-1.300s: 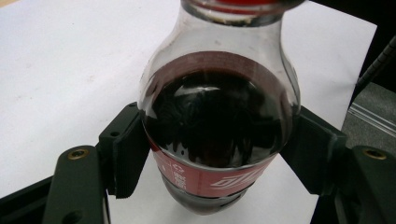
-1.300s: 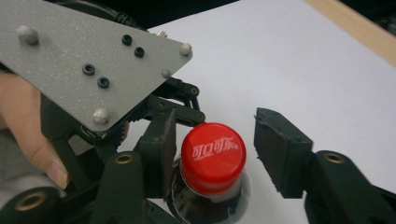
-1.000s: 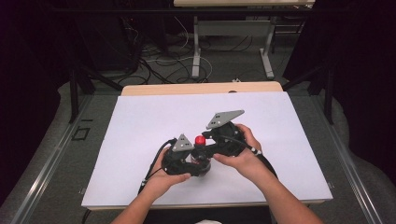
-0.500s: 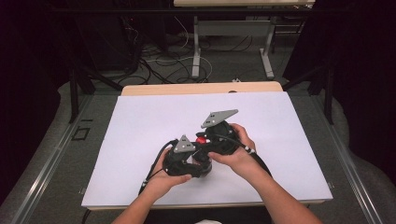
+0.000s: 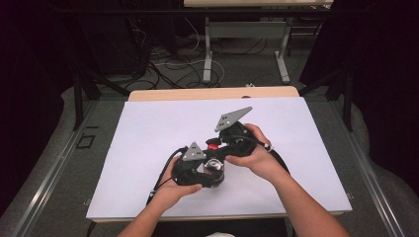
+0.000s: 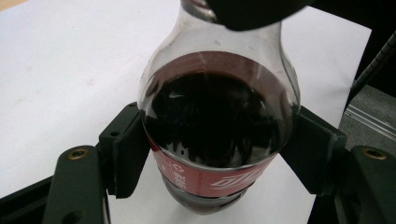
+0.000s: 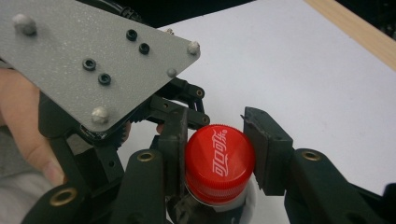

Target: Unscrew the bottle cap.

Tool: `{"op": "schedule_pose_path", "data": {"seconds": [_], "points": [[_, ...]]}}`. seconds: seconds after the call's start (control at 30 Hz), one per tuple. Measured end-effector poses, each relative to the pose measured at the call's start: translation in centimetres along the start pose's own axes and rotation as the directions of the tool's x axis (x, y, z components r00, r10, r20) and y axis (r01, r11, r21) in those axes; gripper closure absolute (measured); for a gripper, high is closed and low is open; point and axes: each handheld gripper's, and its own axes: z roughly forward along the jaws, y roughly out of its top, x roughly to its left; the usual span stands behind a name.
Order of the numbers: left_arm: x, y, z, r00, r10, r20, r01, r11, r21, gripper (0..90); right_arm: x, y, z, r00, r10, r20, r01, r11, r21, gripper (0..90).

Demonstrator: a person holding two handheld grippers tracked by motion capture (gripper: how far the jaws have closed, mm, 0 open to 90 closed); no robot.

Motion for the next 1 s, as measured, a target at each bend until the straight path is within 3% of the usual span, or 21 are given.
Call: {"op": "schedule_pose_path", "data": {"seconds": [0.1, 0.23, 0.3, 0.57, 0.6, 0.63, 0.7, 1.0], "points": [[0.1, -0.1, 0.1, 0.9999, 0.017, -0.002, -0.017, 0.9998, 0.009, 30.0, -0.2, 0.1, -0.3, 0.9998, -0.006, -0.020, 0.005, 1.000, -0.016, 61.5], [0.3, -0.2, 0.3, 0.9999, 0.001, -0.012, -0.001, 1.0000, 0.000, 30.0, -0.5, 0.4, -1.4, 1.0000, -0.001, -0.008, 0.000, 0.999, -0.043, 61.5], [0.3, -0.2, 0.2, 0.9999, -0.010, -0.009, 0.010, 0.9999, 0.004, 30.0, -0.5, 0.5, -1.7, 1.0000, -0.003, -0.005, 0.003, 1.000, -0.027, 61.4], [0.7, -0.3, 0.1, 0.9989, -0.041, -0.020, 0.041, 0.9991, -0.003, 29.9, -0.4, 0.1, -2.1, 0.9994, 0.008, 0.035, -0.006, 0.999, -0.045, 61.4], [0.9, -0.3, 0.0, 0.9993, -0.027, -0.025, 0.027, 0.9996, -0.007, 29.9, -0.4, 0.1, -2.1, 0.9991, 0.008, 0.042, -0.006, 0.999, -0.048, 61.4], [0.9, -0.3, 0.0, 0.9987, -0.044, -0.024, 0.044, 0.9990, -0.010, 29.9, -0.4, 0.1, -2.2, 0.9989, 0.007, 0.046, -0.005, 0.999, -0.038, 61.3], [1.2, -0.3, -0.2, 0.9990, -0.032, -0.031, 0.032, 0.9994, -0.010, 29.9, -0.4, -0.1, -2.3, 0.9988, 0.014, 0.046, -0.012, 0.999, -0.044, 61.3], [2.3, -0.3, -1.0, 0.9956, -0.063, -0.070, 0.061, 0.9976, -0.031, 29.9, -0.5, -1.0, -2.6, 0.9961, 0.029, 0.083, -0.027, 0.999, -0.032, 61.3]]}}
